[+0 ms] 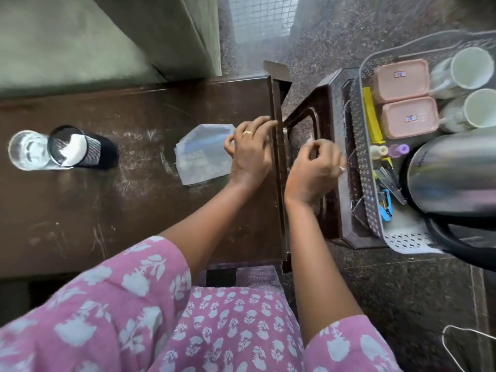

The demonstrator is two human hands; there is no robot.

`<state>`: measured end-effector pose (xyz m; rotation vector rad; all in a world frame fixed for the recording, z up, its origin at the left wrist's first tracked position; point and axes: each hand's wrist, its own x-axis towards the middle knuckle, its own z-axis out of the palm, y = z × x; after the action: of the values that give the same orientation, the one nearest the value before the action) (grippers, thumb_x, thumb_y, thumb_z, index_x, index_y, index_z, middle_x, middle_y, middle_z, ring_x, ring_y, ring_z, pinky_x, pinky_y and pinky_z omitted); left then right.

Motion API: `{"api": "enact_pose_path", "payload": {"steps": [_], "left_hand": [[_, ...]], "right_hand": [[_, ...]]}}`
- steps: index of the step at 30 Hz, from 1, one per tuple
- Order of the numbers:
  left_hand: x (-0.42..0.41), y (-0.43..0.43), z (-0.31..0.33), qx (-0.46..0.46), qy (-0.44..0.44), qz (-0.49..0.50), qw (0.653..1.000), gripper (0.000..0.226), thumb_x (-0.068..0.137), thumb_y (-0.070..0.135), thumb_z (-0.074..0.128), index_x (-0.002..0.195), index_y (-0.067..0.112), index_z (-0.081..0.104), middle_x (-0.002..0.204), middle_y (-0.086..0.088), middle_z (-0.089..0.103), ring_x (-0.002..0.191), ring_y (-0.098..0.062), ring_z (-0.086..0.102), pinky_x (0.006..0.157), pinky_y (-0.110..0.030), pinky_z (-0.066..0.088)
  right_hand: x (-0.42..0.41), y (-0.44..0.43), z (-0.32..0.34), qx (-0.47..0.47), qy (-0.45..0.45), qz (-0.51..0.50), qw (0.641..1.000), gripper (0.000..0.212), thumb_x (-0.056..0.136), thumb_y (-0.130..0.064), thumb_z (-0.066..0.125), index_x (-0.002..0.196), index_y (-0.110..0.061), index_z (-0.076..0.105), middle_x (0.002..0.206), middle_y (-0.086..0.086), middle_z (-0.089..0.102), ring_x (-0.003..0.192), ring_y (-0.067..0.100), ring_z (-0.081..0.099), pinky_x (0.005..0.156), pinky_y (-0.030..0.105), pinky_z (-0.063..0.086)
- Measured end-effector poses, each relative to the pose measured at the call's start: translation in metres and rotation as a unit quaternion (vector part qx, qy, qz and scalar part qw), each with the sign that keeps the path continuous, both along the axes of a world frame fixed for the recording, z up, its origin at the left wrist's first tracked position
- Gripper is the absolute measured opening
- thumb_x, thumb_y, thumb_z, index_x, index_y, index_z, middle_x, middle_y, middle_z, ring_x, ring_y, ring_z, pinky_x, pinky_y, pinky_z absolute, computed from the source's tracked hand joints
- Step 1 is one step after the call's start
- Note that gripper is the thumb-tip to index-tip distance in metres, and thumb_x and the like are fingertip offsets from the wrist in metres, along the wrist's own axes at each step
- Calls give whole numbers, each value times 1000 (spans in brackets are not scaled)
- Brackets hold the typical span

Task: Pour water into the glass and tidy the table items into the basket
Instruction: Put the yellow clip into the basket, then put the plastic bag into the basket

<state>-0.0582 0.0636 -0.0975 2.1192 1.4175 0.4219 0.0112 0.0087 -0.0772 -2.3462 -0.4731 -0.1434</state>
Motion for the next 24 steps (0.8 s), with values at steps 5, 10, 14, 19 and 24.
{"api": "enact_pose_path", "payload": {"steps": [5, 10, 14, 19, 24], "left_hand": [[-56, 17, -26, -94, 87, 63, 990, 40, 90, 14, 45, 130, 22, 46, 140, -1, 43, 126, -27, 37, 104, -44, 24], [-85, 41, -40, -94, 177, 56, 978, 55, 90, 24, 52, 140, 19, 30, 152, -8, 22, 138, -32, 21, 112, -45, 16], [-92, 59, -42, -48, 203, 40, 977, 68, 86, 35, 58, 143, 20, 23, 155, -7, 14, 141, -31, 13, 116, -46, 4], [-98, 79, -46, -59, 235, 11, 970, 75, 85, 50, 54, 144, 18, 20, 151, -8, 25, 140, -32, 18, 115, -52, 2], [-114, 77, -54, -114, 245, -4, 963, 71, 87, 57, 45, 142, 17, 25, 140, -14, 43, 132, -36, 34, 115, -53, 1]], "right_hand": [[-47, 16, -23, -49, 206, 80, 974, 16, 87, -15, 63, 96, -3, 68, 102, 15, 66, 94, 33, 61, 82, 32, 40], [-72, 24, -37, -81, 290, 97, 949, 33, 88, -21, 64, 117, -8, 57, 121, 12, 52, 104, 27, 55, 75, 21, 33], [-84, 24, -42, -96, 322, 92, 937, 40, 87, -23, 66, 123, -12, 52, 123, 11, 45, 98, 26, 53, 69, 21, 30], [-94, 26, -47, -89, 410, 33, 907, 58, 86, -25, 68, 133, -11, 37, 131, 16, 45, 114, 35, 52, 81, 33, 41], [-108, 27, -54, -58, 562, -32, 825, 56, 86, -26, 67, 129, -7, 37, 122, 16, 56, 113, 33, 55, 80, 32, 40]]}}
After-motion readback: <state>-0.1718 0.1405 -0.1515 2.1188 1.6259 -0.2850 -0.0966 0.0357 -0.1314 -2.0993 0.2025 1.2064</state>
